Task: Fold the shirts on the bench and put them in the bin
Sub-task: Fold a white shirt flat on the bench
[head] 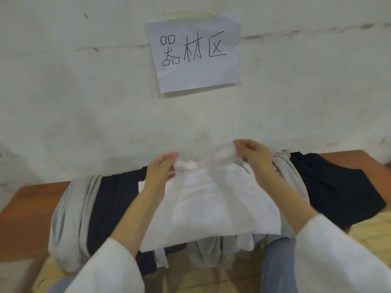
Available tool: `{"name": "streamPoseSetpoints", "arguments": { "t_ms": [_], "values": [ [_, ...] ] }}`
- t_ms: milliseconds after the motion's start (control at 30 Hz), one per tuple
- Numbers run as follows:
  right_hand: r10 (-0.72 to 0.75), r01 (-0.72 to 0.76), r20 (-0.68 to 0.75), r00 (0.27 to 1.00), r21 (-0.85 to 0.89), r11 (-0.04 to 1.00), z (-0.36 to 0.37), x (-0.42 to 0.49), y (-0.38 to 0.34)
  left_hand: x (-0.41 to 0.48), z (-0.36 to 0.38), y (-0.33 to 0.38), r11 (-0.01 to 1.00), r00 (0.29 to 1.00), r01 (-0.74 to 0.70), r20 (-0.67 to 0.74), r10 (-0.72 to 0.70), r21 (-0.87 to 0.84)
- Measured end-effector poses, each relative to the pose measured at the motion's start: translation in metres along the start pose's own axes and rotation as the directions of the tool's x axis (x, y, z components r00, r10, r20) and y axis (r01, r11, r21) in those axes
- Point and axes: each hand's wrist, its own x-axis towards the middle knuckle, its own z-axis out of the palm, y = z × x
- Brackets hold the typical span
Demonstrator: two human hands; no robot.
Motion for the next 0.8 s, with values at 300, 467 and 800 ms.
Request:
{"name": "streamPoseSetpoints", "arguments": {
  "t_ms": [300,467,800],
  "values": [
    [0.413,-0.403,0.057,0.909,-0.132,0.906,-0.028,-0.077,0.115,-0.062,-0.016,-0.099,0.96,0.961,0.277,0.017,-0.278,0.041],
    [0.426,-0.431,0.084,0.901,0.053,0.901,-0.038,-0.078,0.113,-0.072,-0.024,-0.101,0.991,0.991,0.126,-0.05,-0.128,-0.044],
    [0.312,-0.308,0.074,0.947,-0.061,0.949,-0.033,-0.094,0.124,-0.078,-0.038,-0.105,0.971,0.998,-0.009,-0.057,0.023,0.239]
  ]
}}
